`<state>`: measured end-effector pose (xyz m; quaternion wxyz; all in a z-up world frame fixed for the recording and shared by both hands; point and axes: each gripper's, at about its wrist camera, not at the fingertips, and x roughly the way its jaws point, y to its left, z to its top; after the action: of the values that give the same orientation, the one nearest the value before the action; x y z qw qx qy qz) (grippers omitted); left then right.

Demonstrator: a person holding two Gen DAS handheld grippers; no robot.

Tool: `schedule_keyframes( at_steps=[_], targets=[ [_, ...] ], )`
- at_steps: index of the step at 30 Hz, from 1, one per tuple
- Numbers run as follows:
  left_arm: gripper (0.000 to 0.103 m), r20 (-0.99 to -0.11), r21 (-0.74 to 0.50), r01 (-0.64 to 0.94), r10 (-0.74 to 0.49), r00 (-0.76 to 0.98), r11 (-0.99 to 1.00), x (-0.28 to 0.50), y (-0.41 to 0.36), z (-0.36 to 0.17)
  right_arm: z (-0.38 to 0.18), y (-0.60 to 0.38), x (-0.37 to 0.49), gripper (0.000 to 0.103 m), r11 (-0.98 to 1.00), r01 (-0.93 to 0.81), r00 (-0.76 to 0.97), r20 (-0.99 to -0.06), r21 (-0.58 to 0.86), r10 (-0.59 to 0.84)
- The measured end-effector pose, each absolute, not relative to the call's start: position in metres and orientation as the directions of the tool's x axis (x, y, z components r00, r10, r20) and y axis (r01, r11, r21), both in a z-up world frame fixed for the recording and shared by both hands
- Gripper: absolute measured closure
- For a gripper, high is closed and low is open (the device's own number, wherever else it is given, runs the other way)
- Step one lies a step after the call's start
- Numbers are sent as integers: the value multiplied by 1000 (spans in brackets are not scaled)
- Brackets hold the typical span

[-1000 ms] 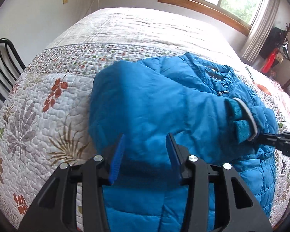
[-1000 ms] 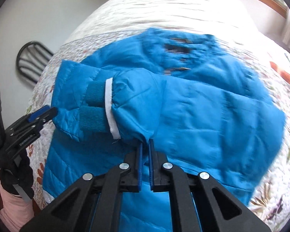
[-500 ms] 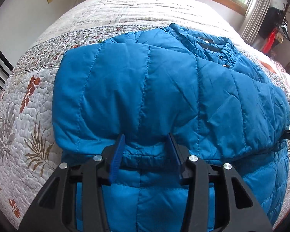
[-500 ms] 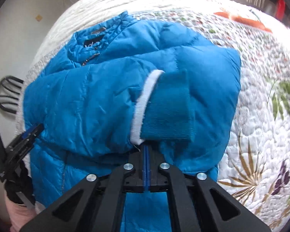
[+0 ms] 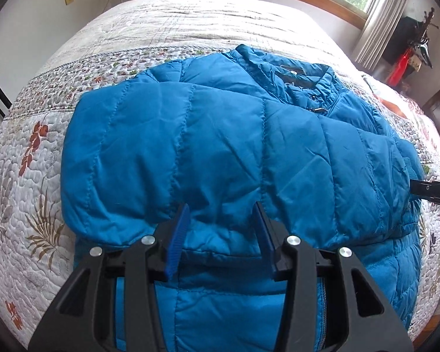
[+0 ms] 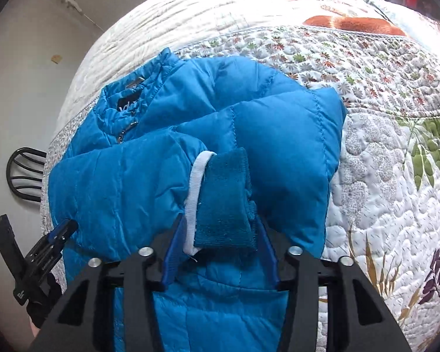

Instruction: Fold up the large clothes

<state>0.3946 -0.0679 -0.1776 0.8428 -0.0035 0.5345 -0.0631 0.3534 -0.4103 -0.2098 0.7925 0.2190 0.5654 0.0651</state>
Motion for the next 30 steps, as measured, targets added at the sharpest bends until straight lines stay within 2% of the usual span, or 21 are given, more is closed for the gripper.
schedule_keyframes(
  at_steps=[2,11,13,15,18,23,30],
  targets=[
    [58,-902,-69,102,-105,419,992,396,-68,-181,-206,-409,352,89,901,131,356,-868,412,346],
    [57,-912,-49,132,-99,398,990,402,-72,-201,-229,-396,357,89,944,142,313,-918,299,244],
    [58,-914,-54,124,-99,392,991,403,-72,-199,-223,-397,353,87,941,152,323,-915,301,241],
    [58,-917,-61,109,-99,388,992,401,-70,-193,-209,-396,341,79,949,160,352,-914,272,203],
    [57,-900,-64,98,-100,424,993,391,-70,-176,-184,-390,321,77,965,174,395,-912,195,113],
    [55,-882,-74,131,-126,455,989,381,-92,-163,-168,-346,327,78,959,29,403,-881,281,246],
    [54,-911,-50,174,-116,396,984,387,-113,-192,-206,-308,357,83,968,4,319,-918,250,236]
  ],
)
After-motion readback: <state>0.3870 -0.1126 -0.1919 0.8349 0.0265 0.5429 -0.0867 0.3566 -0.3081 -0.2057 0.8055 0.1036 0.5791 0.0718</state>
